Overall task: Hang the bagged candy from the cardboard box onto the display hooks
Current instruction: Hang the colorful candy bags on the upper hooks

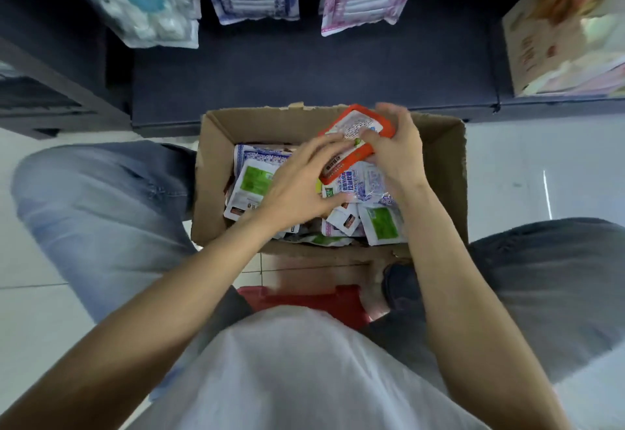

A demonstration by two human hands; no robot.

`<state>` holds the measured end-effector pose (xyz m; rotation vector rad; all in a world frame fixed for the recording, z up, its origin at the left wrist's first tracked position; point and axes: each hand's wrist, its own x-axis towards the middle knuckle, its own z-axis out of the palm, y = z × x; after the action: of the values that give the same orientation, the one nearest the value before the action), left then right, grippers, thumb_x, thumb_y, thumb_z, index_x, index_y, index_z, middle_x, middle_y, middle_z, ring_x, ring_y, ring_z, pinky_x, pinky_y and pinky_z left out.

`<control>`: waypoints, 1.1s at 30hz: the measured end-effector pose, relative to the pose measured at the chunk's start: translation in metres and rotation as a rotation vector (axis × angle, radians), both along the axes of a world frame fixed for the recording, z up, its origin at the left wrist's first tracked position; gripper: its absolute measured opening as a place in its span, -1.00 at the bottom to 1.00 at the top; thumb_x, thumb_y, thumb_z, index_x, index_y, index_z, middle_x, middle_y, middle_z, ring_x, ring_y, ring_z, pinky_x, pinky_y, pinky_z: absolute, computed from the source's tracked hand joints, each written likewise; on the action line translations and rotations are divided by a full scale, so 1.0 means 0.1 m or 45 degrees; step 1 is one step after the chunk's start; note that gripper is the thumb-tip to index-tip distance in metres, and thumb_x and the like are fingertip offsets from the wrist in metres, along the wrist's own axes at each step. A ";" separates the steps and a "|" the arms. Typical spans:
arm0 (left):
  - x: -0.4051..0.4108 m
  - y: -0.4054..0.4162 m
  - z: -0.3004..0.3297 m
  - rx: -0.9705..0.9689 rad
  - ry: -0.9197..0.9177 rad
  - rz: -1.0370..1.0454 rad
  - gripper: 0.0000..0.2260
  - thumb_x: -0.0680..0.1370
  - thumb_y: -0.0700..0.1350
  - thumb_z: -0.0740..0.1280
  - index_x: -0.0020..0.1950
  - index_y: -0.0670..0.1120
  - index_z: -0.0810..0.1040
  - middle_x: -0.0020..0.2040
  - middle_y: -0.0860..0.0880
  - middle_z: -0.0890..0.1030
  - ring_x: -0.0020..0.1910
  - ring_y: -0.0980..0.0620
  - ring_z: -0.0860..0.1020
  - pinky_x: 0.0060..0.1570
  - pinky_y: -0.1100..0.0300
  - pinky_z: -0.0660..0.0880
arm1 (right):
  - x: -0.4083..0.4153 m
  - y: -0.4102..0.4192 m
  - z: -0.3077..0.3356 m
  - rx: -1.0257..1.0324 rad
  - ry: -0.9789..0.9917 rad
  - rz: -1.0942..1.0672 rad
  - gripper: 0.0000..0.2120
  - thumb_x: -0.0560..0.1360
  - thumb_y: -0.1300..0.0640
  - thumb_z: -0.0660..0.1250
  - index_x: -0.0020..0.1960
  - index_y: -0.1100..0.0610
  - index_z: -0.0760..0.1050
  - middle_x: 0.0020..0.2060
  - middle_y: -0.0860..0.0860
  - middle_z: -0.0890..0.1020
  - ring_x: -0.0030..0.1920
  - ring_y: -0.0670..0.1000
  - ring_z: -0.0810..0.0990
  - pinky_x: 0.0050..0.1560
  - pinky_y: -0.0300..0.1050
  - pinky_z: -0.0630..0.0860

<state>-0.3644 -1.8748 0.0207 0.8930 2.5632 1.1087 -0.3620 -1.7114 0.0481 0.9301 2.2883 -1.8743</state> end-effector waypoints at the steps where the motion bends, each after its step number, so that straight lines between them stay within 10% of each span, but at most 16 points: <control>1: 0.01 -0.01 0.06 0.037 0.075 0.047 -0.48 0.45 0.01 0.42 0.38 -0.07 0.42 0.34 -0.01 0.44 0.31 0.05 0.41 0.29 0.14 0.36 | 0.03 -0.02 0.10 -0.081 0.010 -0.016 -0.64 0.48 0.26 0.35 0.24 0.07 0.41 0.01 0.00 0.58 -0.04 -0.01 0.63 -0.04 -0.02 0.63; 5: -0.07 -0.03 0.41 0.356 -0.011 0.470 -0.82 0.57 -0.14 0.30 0.15 -0.06 0.57 0.03 0.10 0.62 -0.01 0.20 0.58 0.00 0.14 0.55 | 0.10 -0.09 0.46 -0.372 0.019 -0.074 -0.68 0.58 -0.06 0.24 0.17 0.17 0.45 -0.04 0.09 0.64 -0.13 0.04 0.69 -0.21 -0.11 0.62; 9: -0.45 -0.04 0.85 0.574 -0.370 0.690 -0.88 0.54 -0.13 0.37 0.02 0.05 0.49 -0.09 0.13 0.61 -0.14 0.24 0.59 -0.17 0.32 0.52 | -0.08 -0.03 0.77 0.293 0.195 0.135 -0.67 0.56 -0.19 0.20 0.01 0.07 0.49 -0.08 0.01 0.62 -0.07 -0.02 0.59 -0.05 -0.07 0.51; 12: -0.85 -0.01 1.26 0.748 -0.400 0.664 -0.85 0.51 -0.12 0.40 0.03 0.02 0.49 -0.08 0.13 0.62 -0.16 0.28 0.60 -0.18 0.38 0.49 | -0.45 -0.05 1.07 0.259 0.400 0.167 -0.77 0.55 -0.06 0.29 0.04 0.11 0.43 -0.08 0.04 0.59 -0.06 -0.03 0.56 -0.02 -0.05 0.48; 20: -1.64 0.05 2.23 0.885 0.106 0.430 -0.63 0.49 -0.19 0.43 0.18 0.11 0.39 0.17 0.00 0.54 0.12 0.05 0.57 0.11 0.00 0.54 | -1.34 -0.25 1.91 0.053 1.101 -0.089 -0.67 0.58 0.28 0.22 0.19 -0.10 0.32 -0.12 0.08 0.56 -0.24 -0.04 0.48 -0.22 -0.23 0.43; 24: -1.95 0.04 2.53 0.849 0.196 0.423 -0.58 0.46 -0.20 0.45 0.27 0.01 0.45 0.22 0.17 0.50 0.17 0.12 0.54 0.19 0.06 0.51 | -1.68 -0.27 2.19 0.264 1.193 -0.045 -0.73 0.59 0.31 0.18 0.22 0.07 0.47 0.14 -0.10 0.56 0.06 -0.34 0.48 0.03 -0.51 0.34; 33: -2.28 0.06 2.82 0.929 0.408 0.309 -0.52 0.45 -0.38 0.39 0.26 0.02 0.39 0.25 0.15 0.43 0.23 0.09 0.50 0.09 0.30 0.52 | -1.98 -0.26 2.43 0.316 1.313 -0.013 -0.66 0.56 0.18 0.30 0.33 0.06 0.42 0.26 -0.11 0.49 0.26 -0.31 0.40 0.21 -0.40 0.37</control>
<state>-0.5922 -1.8686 0.3024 0.9710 2.5647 2.2173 -0.5597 -1.7371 0.2913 -0.1388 3.0487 -2.4748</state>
